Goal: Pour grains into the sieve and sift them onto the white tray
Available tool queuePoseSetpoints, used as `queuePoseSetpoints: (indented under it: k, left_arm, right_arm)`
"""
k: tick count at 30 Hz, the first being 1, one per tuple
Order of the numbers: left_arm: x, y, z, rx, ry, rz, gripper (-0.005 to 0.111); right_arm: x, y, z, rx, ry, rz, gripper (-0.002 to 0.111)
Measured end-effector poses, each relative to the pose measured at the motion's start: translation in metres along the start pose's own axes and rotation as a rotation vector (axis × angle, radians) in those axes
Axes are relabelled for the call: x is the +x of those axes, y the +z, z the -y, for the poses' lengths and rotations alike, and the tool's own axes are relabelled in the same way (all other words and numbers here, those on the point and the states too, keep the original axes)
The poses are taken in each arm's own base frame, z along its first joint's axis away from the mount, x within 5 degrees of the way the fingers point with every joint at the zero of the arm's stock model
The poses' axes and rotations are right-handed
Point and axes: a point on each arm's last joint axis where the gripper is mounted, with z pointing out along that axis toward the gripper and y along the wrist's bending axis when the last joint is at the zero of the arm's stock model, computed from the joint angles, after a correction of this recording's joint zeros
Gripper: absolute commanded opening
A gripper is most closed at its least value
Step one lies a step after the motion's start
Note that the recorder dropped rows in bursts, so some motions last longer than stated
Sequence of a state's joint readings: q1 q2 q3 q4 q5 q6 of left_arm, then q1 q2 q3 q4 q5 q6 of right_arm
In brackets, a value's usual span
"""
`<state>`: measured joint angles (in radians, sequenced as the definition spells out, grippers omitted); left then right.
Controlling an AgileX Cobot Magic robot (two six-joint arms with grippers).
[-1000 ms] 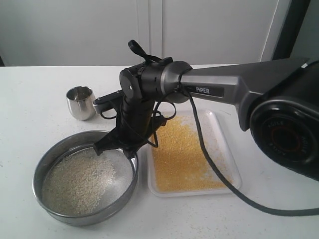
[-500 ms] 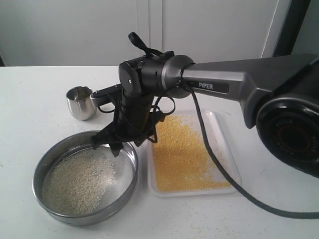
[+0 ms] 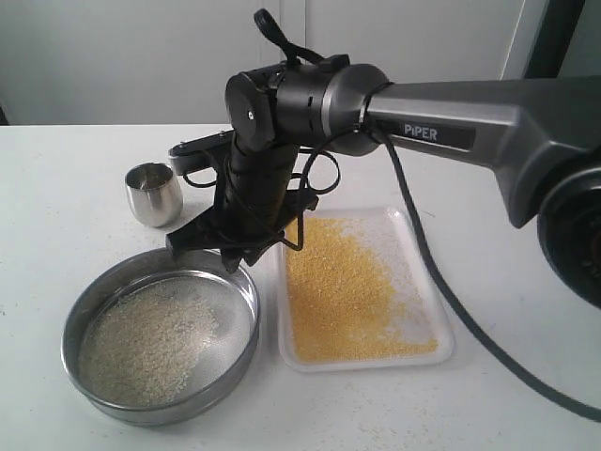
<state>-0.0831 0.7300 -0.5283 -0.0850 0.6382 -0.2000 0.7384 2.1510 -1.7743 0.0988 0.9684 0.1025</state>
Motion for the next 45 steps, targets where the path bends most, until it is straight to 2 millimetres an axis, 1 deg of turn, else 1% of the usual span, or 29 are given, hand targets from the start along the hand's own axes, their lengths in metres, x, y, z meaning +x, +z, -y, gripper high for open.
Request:
queuePoseSetpoints:
  k: [2, 4, 8, 14, 23, 37, 39, 40, 41, 42, 43, 44, 45]
  left_arm:
    - [0.000, 0.000, 0.000, 0.000, 0.000, 0.000, 0.000]
    - [0.000, 0.000, 0.000, 0.000, 0.000, 0.000, 0.000]
    - [0.000, 0.000, 0.000, 0.000, 0.000, 0.000, 0.000]
    - [0.000, 0.000, 0.000, 0.000, 0.000, 0.000, 0.000]
    - [0.000, 0.000, 0.000, 0.000, 0.000, 0.000, 0.000]
    - [0.000, 0.000, 0.000, 0.000, 0.000, 0.000, 0.000]
    - [0.000, 0.000, 0.000, 0.000, 0.000, 0.000, 0.000]
    - [0.000, 0.000, 0.000, 0.000, 0.000, 0.000, 0.000]
    - [0.000, 0.000, 0.000, 0.000, 0.000, 0.000, 0.000]
    - [0.000, 0.000, 0.000, 0.000, 0.000, 0.000, 0.000]
    - [0.000, 0.000, 0.000, 0.000, 0.000, 0.000, 0.000]
    - [0.000, 0.000, 0.000, 0.000, 0.000, 0.000, 0.000]
    - [0.000, 0.000, 0.000, 0.000, 0.000, 0.000, 0.000]
  right_arm:
    - [0.000, -0.006, -0.001, -0.006, 0.005, -0.001, 0.005]
    - [0.001, -0.012, -0.002, -0.008, 0.008, -0.003, 0.000]
    - [0.001, -0.025, 0.004, -0.015, 0.032, 0.006, 0.000]
    - [0.008, -0.042, 0.022, -0.007, 0.073, 0.011, 0.000]
    - [0.026, -0.068, 0.063, 0.012, 0.145, 0.009, 0.000]
    - [0.064, -0.112, 0.130, 0.056, 0.262, 0.044, 0.000]
    - [0.071, -0.118, 0.140, 0.065, 0.286, 0.045, 0.000]
    - [0.079, -0.123, 0.151, 0.076, 0.319, 0.048, 0.000]
    - [0.082, -0.125, 0.156, 0.081, 0.333, 0.049, 0.000]
    - [0.091, -0.131, 0.167, 0.092, 0.369, 0.049, 0.000]
    - [0.096, -0.133, 0.171, 0.094, 0.381, 0.049, 0.000]
    - [0.106, -0.139, 0.181, 0.102, 0.409, 0.053, 0.000]
    - [0.110, -0.141, 0.184, 0.102, 0.422, 0.056, 0.000]
